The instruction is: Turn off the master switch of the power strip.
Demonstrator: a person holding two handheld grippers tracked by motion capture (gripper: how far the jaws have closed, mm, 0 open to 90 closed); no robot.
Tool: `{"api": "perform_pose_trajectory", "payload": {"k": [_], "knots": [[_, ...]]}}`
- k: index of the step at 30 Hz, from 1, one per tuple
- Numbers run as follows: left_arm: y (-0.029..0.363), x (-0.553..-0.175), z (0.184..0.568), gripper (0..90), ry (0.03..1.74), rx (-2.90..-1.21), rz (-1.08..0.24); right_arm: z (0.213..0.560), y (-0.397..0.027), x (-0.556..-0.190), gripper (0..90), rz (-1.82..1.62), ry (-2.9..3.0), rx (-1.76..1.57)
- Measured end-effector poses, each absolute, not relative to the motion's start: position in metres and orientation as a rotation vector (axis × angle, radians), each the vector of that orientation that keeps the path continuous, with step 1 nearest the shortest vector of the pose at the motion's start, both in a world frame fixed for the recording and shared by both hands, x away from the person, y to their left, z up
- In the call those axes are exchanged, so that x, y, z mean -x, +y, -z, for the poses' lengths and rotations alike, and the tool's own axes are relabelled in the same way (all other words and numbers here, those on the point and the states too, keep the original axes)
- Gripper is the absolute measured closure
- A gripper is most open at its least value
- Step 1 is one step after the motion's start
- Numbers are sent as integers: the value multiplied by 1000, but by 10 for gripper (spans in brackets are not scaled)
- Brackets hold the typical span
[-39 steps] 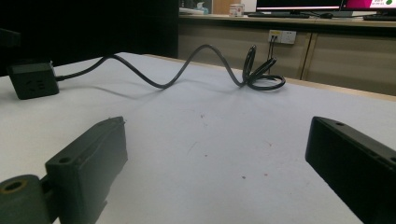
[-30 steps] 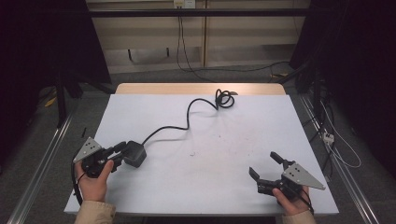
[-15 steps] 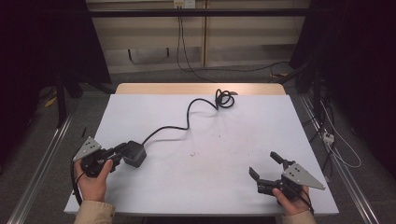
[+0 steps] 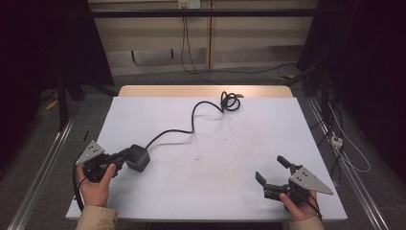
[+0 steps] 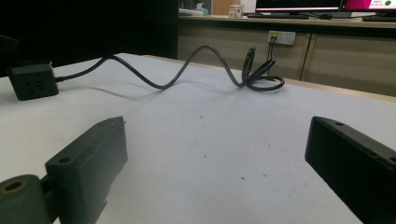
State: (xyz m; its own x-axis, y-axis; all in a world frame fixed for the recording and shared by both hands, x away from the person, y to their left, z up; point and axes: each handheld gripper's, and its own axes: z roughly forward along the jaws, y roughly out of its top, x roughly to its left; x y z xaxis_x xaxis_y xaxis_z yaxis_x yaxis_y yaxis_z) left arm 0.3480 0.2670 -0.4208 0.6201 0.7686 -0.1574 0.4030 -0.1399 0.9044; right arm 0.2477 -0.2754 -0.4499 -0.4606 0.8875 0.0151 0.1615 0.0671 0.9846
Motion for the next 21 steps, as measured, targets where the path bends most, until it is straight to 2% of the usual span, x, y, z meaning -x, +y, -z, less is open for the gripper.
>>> {"api": "perform_pose_trajectory", "payload": {"k": [12, 21], "knots": [[267, -349, 422, 898, 971, -1773, -402, 450, -276, -248, 51, -1445, 1705, -1053], [267, -349, 422, 900, 977, -1785, -406, 450, -276, -248, 51, -1443, 1705, -1051]]}}
